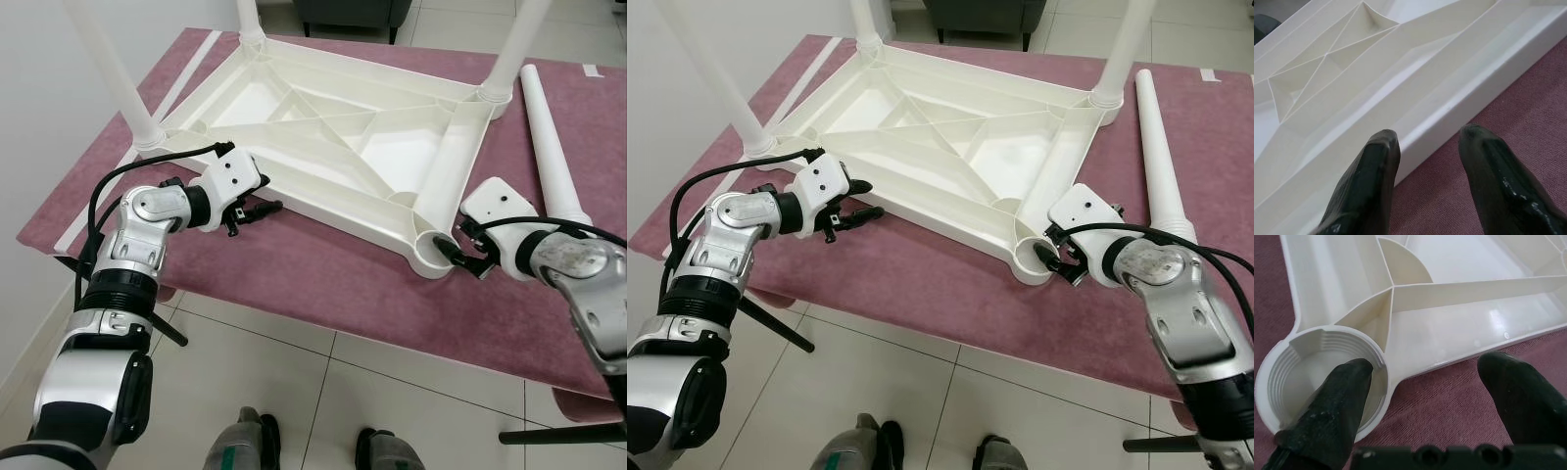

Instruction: Building children table

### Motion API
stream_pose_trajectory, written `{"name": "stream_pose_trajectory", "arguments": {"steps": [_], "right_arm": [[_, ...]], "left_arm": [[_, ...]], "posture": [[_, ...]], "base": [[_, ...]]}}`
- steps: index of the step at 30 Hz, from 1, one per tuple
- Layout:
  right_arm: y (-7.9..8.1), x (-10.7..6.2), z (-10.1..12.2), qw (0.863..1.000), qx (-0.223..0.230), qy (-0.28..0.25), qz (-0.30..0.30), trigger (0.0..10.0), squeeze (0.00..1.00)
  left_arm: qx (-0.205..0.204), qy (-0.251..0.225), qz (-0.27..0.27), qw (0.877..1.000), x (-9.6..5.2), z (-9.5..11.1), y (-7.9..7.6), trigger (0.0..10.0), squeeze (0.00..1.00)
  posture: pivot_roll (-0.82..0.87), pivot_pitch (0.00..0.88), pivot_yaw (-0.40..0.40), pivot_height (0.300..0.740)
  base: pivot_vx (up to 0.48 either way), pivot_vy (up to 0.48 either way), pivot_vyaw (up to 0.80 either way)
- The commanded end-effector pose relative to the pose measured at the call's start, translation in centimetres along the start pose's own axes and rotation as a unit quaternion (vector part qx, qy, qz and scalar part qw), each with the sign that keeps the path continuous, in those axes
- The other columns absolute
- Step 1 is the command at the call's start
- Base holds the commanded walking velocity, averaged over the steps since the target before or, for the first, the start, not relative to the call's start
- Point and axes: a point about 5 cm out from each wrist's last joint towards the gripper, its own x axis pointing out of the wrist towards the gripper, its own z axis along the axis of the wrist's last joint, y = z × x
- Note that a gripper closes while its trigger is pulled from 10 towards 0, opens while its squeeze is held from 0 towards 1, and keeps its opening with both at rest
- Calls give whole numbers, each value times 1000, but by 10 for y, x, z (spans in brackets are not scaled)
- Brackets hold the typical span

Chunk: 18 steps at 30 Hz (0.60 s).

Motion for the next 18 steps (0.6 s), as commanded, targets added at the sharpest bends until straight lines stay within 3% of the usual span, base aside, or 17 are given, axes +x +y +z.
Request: {"name": "stream_pose_trajectory", "arguments": {"steps": [1,8,10,14,18], "right_arm": [[27,2,-26,995,26,62,77,10000,0],[40,-6,-22,993,24,50,107,10000,0],[38,-4,-14,994,38,24,101,10000,0],[18,-2,27,989,89,-100,62,10000,0],[6,-6,42,983,101,-151,41,10000,0]], "left_arm": [[-5,11,225,974,-7,-6,22,10000,0],[-6,10,222,975,-5,-5,21,10000,0],[-6,10,221,975,-4,-5,21,10000,0],[-4,8,219,976,-3,-4,21,10000,0],[-3,7,221,975,-5,-4,21,10000,0]], "posture": [[-149,167,132,740],[-154,171,137,740],[-153,171,138,740],[-142,170,141,740],[-138,167,143,740]], "base": [[0,0,0],[0,0,0],[0,0,0],[0,0,0],[0,0,0]]}}
